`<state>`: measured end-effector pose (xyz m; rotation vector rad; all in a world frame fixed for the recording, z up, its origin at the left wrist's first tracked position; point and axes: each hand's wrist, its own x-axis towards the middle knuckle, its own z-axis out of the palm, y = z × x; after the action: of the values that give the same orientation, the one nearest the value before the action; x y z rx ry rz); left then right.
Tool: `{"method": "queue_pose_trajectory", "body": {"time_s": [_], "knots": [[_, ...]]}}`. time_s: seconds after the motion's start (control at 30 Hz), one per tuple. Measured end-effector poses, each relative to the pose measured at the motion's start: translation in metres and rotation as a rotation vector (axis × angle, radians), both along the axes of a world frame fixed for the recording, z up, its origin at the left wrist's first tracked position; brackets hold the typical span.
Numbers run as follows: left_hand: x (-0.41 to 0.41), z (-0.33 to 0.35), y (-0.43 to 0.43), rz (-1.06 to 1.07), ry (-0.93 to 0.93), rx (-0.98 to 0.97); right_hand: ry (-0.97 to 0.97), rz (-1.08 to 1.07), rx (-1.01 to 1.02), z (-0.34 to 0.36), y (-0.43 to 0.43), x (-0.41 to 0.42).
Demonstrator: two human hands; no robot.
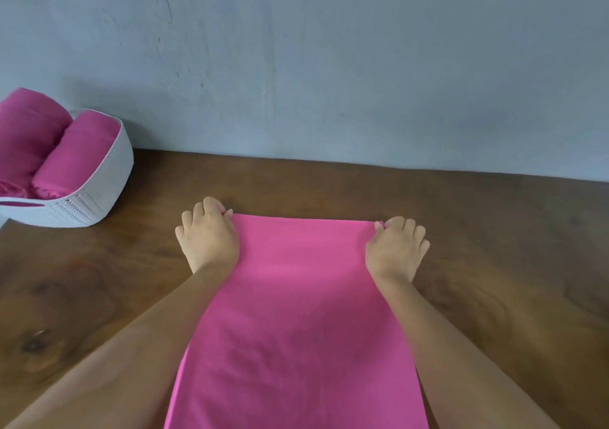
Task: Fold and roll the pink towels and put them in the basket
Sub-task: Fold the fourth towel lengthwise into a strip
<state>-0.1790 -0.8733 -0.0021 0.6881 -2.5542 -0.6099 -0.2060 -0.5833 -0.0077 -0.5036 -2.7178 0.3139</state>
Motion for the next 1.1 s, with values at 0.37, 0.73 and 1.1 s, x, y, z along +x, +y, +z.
{"method": "queue_pose_trajectory", "body": {"time_s": [0.37, 0.73, 1.1], "knots": [[-0.095, 0.002, -0.01, -0.015, -0.003, 0.011, -0.011, 0.016, 0.022, -0.001, -0.007, -0.097], [-0.153, 0.004, -0.019, 0.008, 0.045, 0.108, -0.012, 0.04, 0.023, -0.003, -0.013, -0.163], [-0.141, 0.017, -0.01, -0.252, 0.053, -0.018, -0.045, 0.026, 0.033, 0.001, -0.02, -0.174]]}}
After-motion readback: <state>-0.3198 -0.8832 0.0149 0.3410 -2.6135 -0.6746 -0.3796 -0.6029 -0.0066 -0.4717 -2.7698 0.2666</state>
